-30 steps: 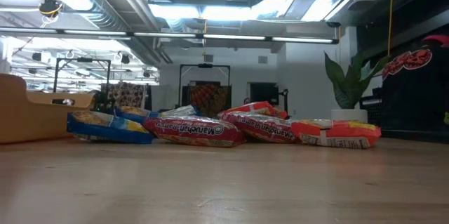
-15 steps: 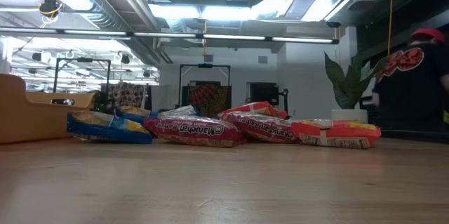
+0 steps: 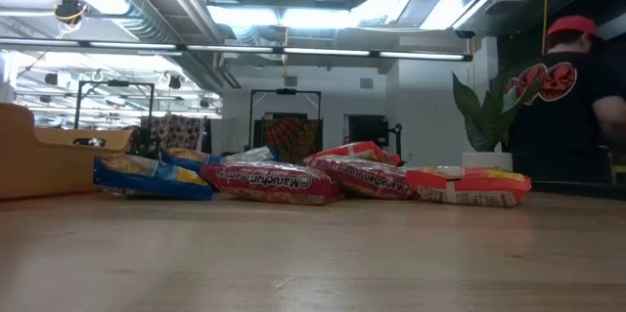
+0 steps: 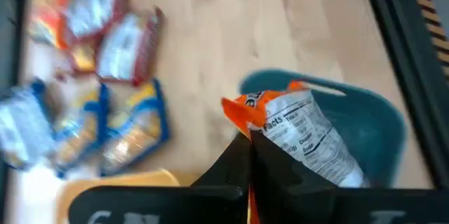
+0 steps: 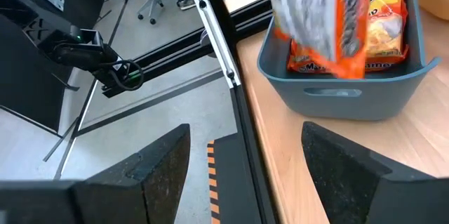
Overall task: Sort Maruchan noodles
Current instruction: Put the orange noodle pack into the blue bin
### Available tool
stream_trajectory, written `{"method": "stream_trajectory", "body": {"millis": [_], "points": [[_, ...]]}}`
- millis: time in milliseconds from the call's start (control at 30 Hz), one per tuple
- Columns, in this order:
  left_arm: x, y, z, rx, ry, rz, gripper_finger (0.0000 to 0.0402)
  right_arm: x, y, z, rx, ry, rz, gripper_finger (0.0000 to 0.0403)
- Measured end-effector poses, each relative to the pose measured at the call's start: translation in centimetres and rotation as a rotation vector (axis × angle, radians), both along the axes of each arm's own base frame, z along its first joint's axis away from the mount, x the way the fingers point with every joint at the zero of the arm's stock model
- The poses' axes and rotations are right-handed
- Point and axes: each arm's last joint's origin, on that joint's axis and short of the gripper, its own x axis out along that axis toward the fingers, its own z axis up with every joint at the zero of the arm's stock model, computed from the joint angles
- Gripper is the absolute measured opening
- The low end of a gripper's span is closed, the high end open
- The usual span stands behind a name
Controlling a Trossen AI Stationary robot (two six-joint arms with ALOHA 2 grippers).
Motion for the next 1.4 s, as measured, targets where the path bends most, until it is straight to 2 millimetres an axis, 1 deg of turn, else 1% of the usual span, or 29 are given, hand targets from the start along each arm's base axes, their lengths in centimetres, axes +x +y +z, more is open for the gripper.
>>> {"method": "stream_trajectory", "body": {"millis": [167, 267, 400, 500, 633, 700, 800, 867, 933, 1000, 1067, 1200, 1300, 1400], "points": [[0.8, 2.0, 0.9, 0.179, 0.071, 0.002, 0.0000, 0.0, 0.0, 0.0, 0.002, -0.001, -0.001, 0.0259], [1.0, 2.1, 1.1, 0.210, 0.070, -0.034, 0.0000, 0.0, 0.0, 0.0, 0.018, 0.001, -0.007, 0.0259], [0.6, 1.6, 0.8, 0.210, 0.056, -0.060, 0.0000, 0.0, 0.1, 0.0, 0.044, 0.009, 0.000, 0.0259], [-0.1, 0.7, -1.0, 0.166, 0.050, -0.083, 0.0000, 0.0, 0.1, 0.0, 0.047, 0.011, 0.004, 0.0259], [-1.6, -0.1, -4.9, 0.102, 0.073, -0.112, 0.0000, -0.1, 0.2, -0.1, 0.055, 0.024, 0.029, 0.0259], [-2.0, 0.0, -5.9, 0.062, 0.074, -0.066, 0.0000, -0.1, 0.2, -0.1, 0.063, 0.028, 0.038, 0.0259], [-2.5, 0.3, -6.6, 0.029, 0.093, 0.006, 0.0000, -0.1, 0.2, -0.1, 0.069, 0.030, 0.042, 0.0259], [-2.7, 0.1, -6.2, 0.011, 0.109, 0.019, 0.0000, -0.1, 0.2, -0.1, 0.072, 0.028, 0.042, 0.0259], [-2.6, -0.2, -5.0, 0.005, 0.129, 0.007, 0.0000, -0.1, 0.2, -0.1, 0.077, 0.029, 0.039, 0.0259], [-2.0, -0.4, -3.5, -0.009, 0.117, -0.001, 0.0000, -0.1, 0.2, -0.1, 0.088, 0.031, 0.034, 0.0259], [-1.1, -0.4, -2.2, -0.070, 0.093, 0.072, 0.0000, -0.1, 0.2, 0.0, 0.093, 0.030, 0.031, 0.0259], [0.7, -0.4, -0.2, -0.247, 0.078, 0.234, 0.0000, 0.0, 0.2, 0.0, 0.087, 0.025, 0.015, 0.0259], [1.8, -0.5, 0.6, -0.356, 0.073, 0.306, 0.0000, 0.0, 0.1, 0.0, 0.083, 0.020, 0.004, 0.0259], [2.6, -0.5, 0.4, -0.459, 0.050, 0.417, 0.0000, 0.0, 0.1, 0.0, 0.082, 0.019, 0.001, 0.0259]]}}
